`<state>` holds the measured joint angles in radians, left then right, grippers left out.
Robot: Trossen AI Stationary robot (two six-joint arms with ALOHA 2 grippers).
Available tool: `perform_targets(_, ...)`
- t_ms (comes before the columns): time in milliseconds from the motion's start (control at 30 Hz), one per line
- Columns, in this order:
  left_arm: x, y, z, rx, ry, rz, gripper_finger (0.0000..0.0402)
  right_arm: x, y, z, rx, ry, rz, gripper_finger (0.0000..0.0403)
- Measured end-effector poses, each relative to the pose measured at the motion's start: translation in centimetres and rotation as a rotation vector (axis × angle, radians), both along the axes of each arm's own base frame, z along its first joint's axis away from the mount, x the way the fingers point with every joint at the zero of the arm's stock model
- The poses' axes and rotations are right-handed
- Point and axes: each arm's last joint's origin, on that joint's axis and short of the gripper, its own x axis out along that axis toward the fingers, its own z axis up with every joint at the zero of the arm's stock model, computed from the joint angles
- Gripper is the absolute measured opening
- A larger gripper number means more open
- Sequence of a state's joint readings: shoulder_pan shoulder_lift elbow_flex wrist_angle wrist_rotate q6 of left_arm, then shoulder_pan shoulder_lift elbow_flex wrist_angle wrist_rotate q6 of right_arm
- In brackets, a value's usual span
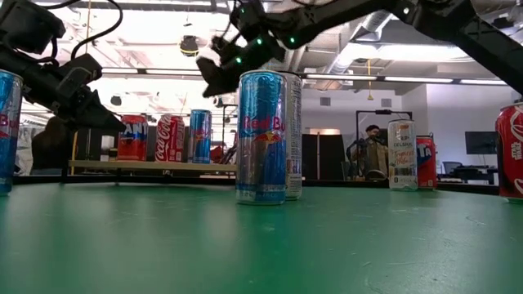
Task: Place canned beverage on shelf
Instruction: Put the top blue soda can on the shelf
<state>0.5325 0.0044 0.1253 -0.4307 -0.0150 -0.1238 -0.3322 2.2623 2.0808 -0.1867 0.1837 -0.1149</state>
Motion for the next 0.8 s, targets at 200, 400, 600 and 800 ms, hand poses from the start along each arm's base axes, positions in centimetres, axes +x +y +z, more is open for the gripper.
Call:
perform_targets(200,0.0,0.0,0.0,0.0,0.0,0.0,0.0,0.5,2.0,-0.4,-0.015,0.063,0.056,0.0018)
perform_targets(400,0.0,0.0,0.0,0.0,0.0,0.0,0.0,0.1,1.0,-0.5,0.009,0.063,0.034,0.0018)
perform_targets(600,0.0,0.0,0.0,0.0,0.0,0.0,0.0,-0.1,0.2,-1.3,0.059,0.034,0.086,0.0018)
perform_targets(800,0.0,0.0,0.0,0.0,0.0,0.0,0.0,0.0,-0.2,-2.0,0.084,0.026,0.127,0.0018)
